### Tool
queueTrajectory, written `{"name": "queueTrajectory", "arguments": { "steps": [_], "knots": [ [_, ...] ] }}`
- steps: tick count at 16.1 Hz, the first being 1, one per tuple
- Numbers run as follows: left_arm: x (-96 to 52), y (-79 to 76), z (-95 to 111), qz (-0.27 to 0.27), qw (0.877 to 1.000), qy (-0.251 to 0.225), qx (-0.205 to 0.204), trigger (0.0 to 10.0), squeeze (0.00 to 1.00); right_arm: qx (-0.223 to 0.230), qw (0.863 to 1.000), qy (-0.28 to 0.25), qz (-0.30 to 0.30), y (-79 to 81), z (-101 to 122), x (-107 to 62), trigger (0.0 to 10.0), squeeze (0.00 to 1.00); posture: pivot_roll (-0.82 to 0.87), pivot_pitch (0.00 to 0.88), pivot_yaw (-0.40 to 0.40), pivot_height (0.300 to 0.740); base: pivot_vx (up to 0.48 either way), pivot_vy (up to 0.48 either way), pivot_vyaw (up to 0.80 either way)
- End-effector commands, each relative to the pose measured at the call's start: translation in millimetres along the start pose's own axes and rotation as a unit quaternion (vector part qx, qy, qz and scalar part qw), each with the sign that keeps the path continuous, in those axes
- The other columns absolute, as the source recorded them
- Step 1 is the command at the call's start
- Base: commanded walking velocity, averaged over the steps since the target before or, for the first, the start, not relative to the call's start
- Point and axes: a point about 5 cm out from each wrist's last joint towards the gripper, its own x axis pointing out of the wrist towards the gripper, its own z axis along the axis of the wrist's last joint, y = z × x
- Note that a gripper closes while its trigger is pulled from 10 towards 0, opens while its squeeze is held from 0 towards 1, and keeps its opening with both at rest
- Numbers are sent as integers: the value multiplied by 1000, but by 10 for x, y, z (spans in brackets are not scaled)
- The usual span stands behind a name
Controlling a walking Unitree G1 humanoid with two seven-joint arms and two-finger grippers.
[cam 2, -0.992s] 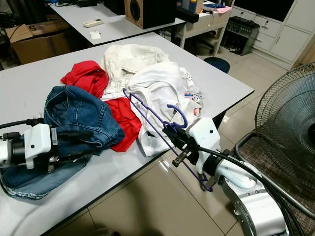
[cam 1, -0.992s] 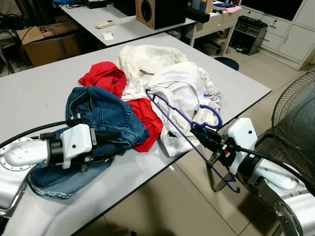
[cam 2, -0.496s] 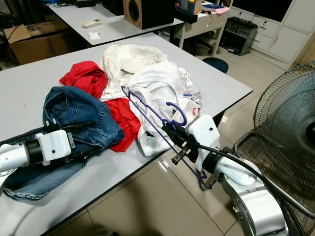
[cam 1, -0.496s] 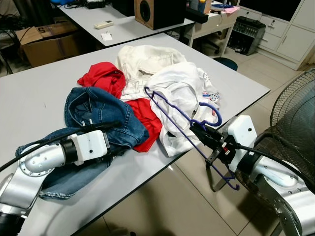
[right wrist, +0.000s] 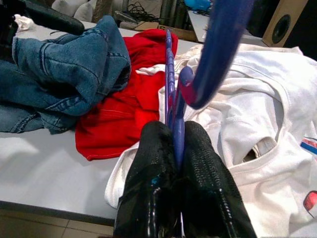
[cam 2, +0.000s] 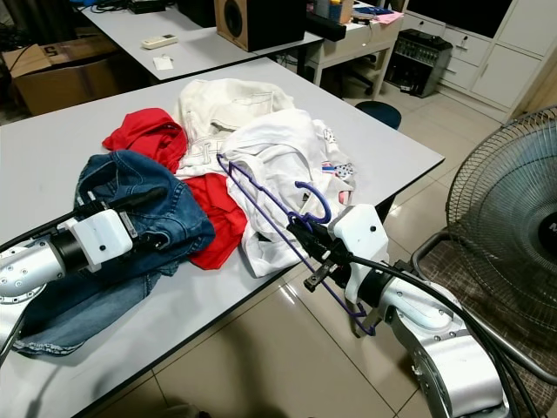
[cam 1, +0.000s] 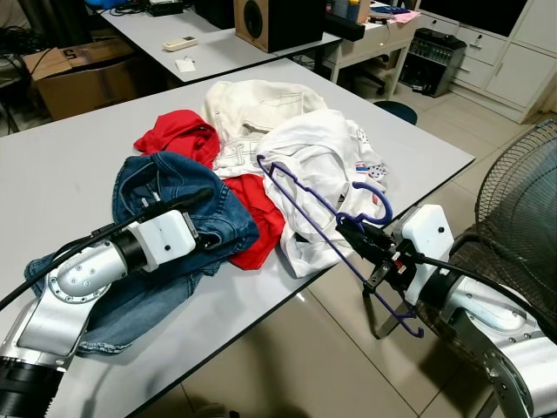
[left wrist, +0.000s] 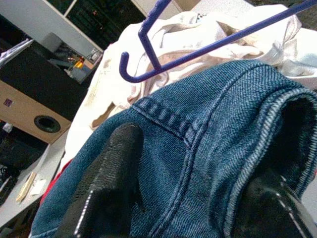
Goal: Hang hanger
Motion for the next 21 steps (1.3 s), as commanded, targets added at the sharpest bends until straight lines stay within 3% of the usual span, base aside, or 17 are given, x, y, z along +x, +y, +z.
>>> {"name": "queueTrajectory", "arguments": {
  "steps": [1,5,14,18,20,21],
  "knots": [
    [-9,69,12,9,1000,-3,8,0,0,-4,1000,-7,-4,-37,35,-1,10000,0,11,0,-3,740,0,0,0],
    [39,131,17,24,1000,-7,14,0,0,-5,1000,-10,-7,-38,39,1,10000,0,7,0,8,740,0,0,0],
    [222,466,36,82,996,-19,-12,0,0,-10,999,-27,-19,-52,83,-1,10000,0,-11,0,41,740,0,0,0],
    [292,500,33,80,996,-21,-15,0,0,-14,999,-32,-25,-59,99,-14,10000,0,-23,0,58,740,0,0,0],
    [335,561,26,90,995,-21,-25,0,0,-18,999,-40,-22,-52,120,-20,10000,0,-28,0,66,740,0,0,0],
    [361,670,22,114,993,-17,-36,0,0,-22,998,-50,-10,-27,155,-25,10000,0,-35,0,74,740,0,0,0]
  ]
}}
